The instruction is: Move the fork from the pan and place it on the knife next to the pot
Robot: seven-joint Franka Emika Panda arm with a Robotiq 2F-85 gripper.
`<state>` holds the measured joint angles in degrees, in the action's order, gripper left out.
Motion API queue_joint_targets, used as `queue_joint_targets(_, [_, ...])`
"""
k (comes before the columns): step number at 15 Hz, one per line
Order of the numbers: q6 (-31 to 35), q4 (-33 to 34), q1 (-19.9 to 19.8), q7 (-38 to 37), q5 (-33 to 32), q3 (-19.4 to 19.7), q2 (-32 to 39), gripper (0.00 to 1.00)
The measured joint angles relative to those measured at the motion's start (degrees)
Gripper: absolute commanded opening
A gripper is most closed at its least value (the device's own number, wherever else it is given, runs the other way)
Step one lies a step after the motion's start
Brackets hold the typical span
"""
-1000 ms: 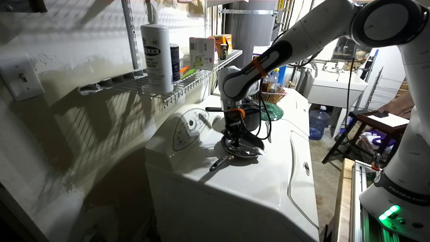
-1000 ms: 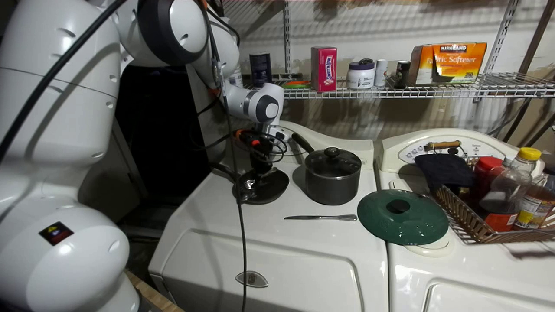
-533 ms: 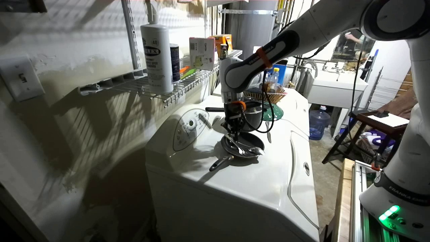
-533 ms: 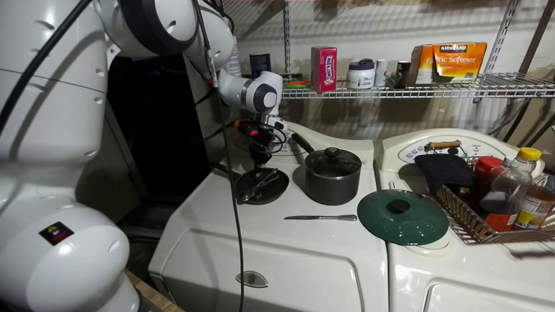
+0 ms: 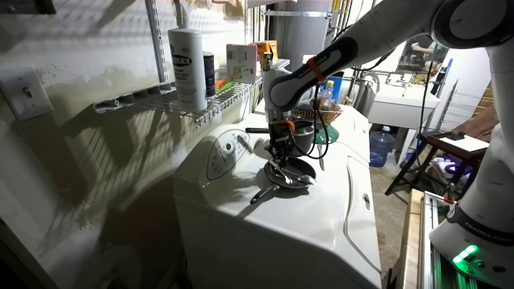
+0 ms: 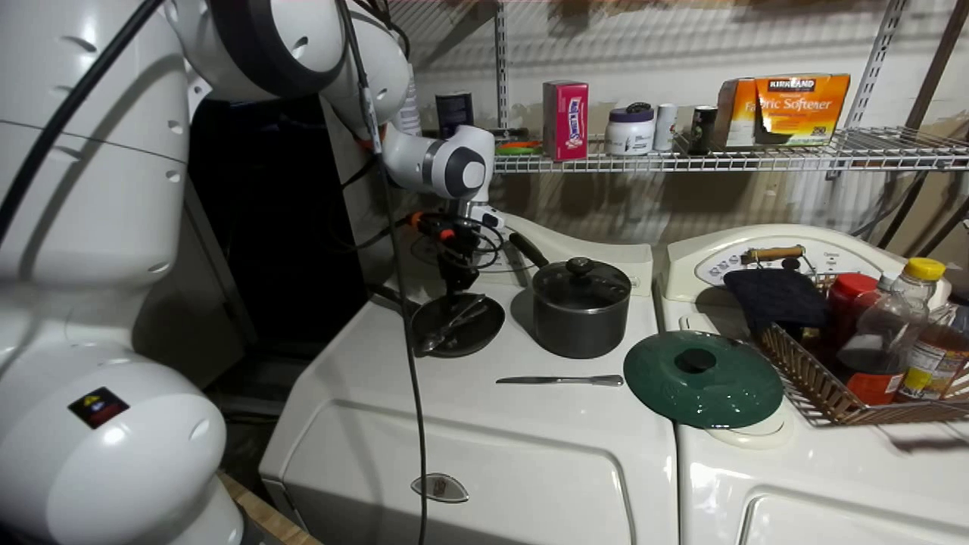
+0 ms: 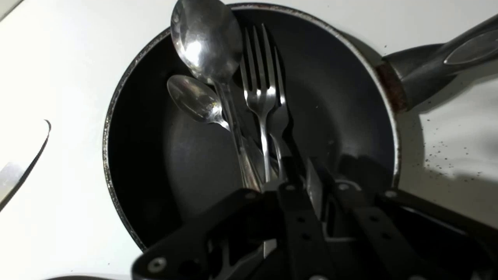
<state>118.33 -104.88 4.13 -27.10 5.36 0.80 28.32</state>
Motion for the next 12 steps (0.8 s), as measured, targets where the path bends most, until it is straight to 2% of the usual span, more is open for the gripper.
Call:
queue_joint_targets(3, [1.7,0.1,0.0,1.1,-0.6,0.2,1.7,0.67])
queue_joint_targets(7, [5.5,0.2,0.0,3.4,-0.9,0.2,3.7,0.73])
queue_joint_targets(8, [6.4,0.2,0.1,4.0,-0.9,0.2,4.0,0.72])
queue_joint_targets(10, [8.1,0.2,0.2,5.3,-0.9,0.2,4.5,0.62])
queue_joint_targets(12, [9.1,0.2,0.3,6.2,-0.9,0.2,4.6,0.43])
